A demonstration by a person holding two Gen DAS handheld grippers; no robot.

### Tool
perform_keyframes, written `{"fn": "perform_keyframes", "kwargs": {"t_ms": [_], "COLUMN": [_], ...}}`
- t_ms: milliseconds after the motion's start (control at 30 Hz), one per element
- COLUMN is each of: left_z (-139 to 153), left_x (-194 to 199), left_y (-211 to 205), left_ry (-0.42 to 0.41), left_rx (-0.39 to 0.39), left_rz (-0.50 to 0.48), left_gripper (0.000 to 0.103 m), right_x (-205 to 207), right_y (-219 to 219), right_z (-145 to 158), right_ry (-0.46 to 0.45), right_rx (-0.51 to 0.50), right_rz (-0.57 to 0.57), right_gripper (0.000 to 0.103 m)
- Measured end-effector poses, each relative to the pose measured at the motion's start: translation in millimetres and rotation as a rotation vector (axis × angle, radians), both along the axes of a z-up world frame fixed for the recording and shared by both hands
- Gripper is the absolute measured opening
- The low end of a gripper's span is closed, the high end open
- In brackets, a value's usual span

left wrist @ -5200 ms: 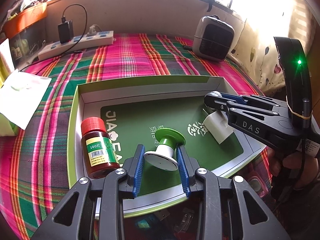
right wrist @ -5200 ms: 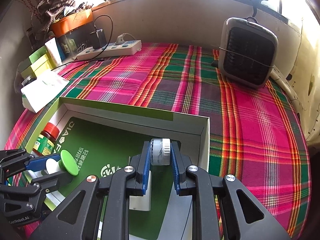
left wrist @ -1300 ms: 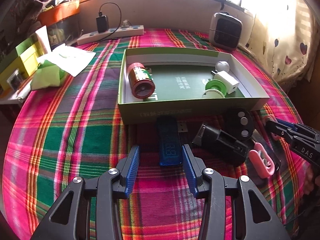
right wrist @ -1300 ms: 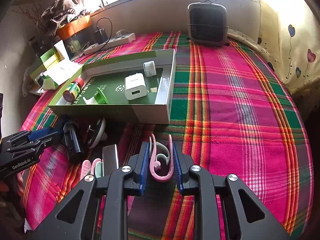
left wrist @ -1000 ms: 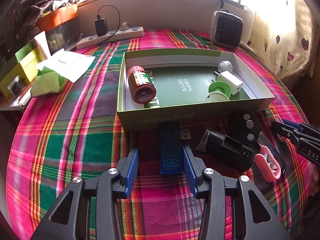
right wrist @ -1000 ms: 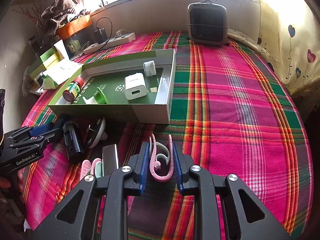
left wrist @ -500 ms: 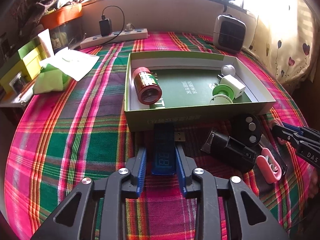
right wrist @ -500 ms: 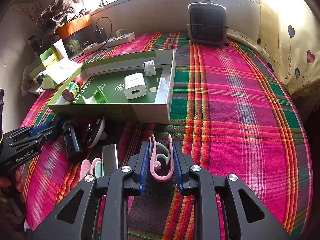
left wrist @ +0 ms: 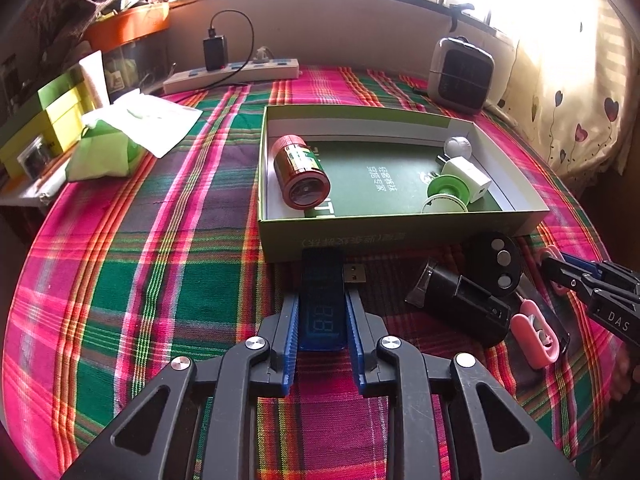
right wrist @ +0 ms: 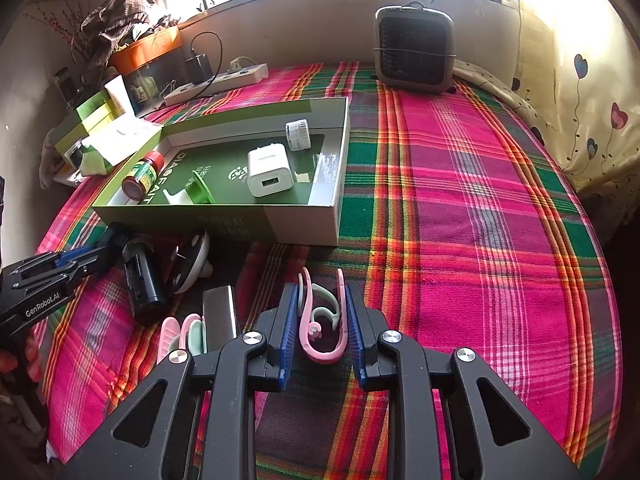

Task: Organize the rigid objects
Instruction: 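Grasp the blue USB tester with the left tool while the right tool grips the pink clip, then carry the USB tester and pink clip into the green tray and release both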

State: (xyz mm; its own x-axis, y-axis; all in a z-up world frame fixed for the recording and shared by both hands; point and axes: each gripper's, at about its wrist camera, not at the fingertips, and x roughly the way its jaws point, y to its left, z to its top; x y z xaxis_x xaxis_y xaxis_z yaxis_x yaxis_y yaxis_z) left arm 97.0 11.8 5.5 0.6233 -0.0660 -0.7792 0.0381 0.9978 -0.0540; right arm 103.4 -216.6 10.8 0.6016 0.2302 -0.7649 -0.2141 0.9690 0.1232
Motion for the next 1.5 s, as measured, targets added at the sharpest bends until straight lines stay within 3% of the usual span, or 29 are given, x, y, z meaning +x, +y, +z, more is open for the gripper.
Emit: {"fn": "perform_keyframes", "kwargs": {"t_ms": [400,800,1167,1500], "left_z": [8.8,38.6,64.0,62.5], "left_x": [-5.3,-12.1,15.6,50.9], "left_y": [3.1,8.5,12.8,7.6], "left_ry": [-0.016,-0.084,-0.130,-0.111], "left_rx": [-0.035,-0.053,-0.074,-0.089], "left_rz": [-0.021,-0.046,-0.067,-0.093], "left_gripper": [0.021,0.021,0.021,0.021], "right_x": [-4.8,-9.5,4.6,41.3], "right_y": [-0.1,14.1,34.0,58.3], "right_z": [2.3,22.8,46.0,56.1], "right_ry": [0.011,-0.040,-0.091,-0.098], "right_rx": [0.020,0.033,0.027,0.026], "right_rz": [0.008,0.041,0.087,0.129], "right_gripper": [0.024,0.024,0.024,0.024]}}
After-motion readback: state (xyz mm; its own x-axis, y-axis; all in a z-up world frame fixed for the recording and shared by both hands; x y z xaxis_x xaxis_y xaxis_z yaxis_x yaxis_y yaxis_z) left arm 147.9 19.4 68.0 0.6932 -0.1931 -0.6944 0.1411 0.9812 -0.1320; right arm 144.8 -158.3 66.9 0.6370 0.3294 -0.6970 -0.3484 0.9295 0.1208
